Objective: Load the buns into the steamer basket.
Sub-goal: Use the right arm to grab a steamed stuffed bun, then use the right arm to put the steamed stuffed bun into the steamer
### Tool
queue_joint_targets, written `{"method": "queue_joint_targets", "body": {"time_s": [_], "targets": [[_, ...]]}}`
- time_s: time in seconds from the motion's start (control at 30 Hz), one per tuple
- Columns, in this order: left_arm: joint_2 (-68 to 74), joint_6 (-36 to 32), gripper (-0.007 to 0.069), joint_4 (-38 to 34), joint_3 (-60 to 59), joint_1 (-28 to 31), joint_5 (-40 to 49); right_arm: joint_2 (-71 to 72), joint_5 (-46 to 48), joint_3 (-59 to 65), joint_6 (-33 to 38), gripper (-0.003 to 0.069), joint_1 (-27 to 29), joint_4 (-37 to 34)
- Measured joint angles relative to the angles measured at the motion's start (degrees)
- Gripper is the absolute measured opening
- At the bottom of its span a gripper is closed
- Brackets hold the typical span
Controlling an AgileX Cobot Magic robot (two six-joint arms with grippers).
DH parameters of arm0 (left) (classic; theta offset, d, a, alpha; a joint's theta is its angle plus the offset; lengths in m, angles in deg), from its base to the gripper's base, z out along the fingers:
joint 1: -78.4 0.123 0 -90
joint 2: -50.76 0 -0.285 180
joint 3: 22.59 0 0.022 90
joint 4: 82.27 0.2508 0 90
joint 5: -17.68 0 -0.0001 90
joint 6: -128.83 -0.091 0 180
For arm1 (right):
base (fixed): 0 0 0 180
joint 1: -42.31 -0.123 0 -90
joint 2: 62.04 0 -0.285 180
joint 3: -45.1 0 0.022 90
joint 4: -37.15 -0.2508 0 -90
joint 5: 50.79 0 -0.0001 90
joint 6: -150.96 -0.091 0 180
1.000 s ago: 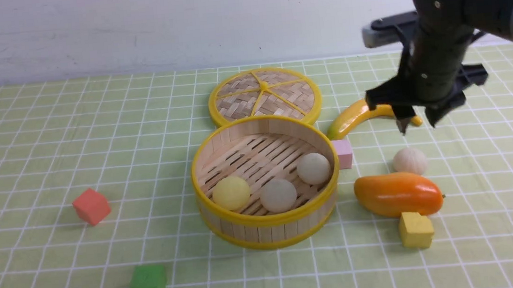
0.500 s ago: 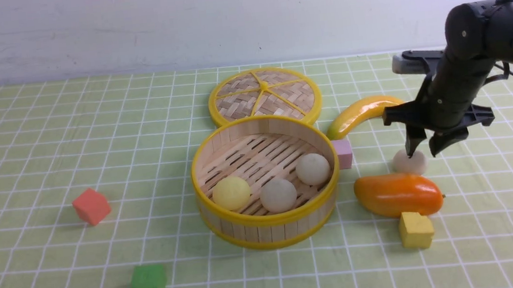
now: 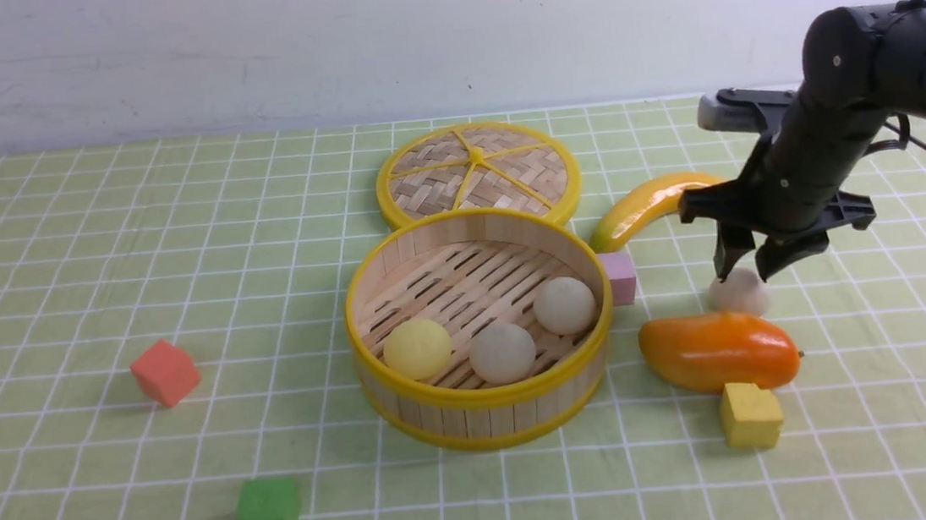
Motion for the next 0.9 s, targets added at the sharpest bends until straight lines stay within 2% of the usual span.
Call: {"method": "queue_joint_targets", "body": {"time_s": [0.17,0.37,0.43,0.5,0.73,0.83,0.9], "targets": [[0.0,0.0,0.0057,0.0,0.0,0.0,0.0,-1.3,-1.0,0.0,0.1,0.0301,0.1,0.3],[0.0,0.0,0.006,0.0,0.0,0.0,0.0,-1.3,-1.9,0.0,0.1,0.0164,0.1,0.5],[0.0,0.0,0.0062,0.0,0.0,0.0,0.0,-1.3,-2.0,0.0,0.7,0.0065,0.1,1.1],[0.0,0.0,0.0063,0.0,0.0,0.0,0.0,-1.3,-1.9,0.0,1.4,0.0017,0.1,1.3],[0.0,0.0,0.0068,0.2,0.0,0.0,0.0,3.3,0.2,0.4,3.8,0.001,-1.9,1.3],[0.0,0.0,0.0068,0.7,0.0,0.0,0.0,7.0,-1.2,0.5,6.0,0.0011,-5.7,-0.7],[0.0,0.0,0.007,1.2,0.0,0.0,0.0,9.5,-4.2,-0.5,8.7,0.0015,-10.5,-4.1]]}}
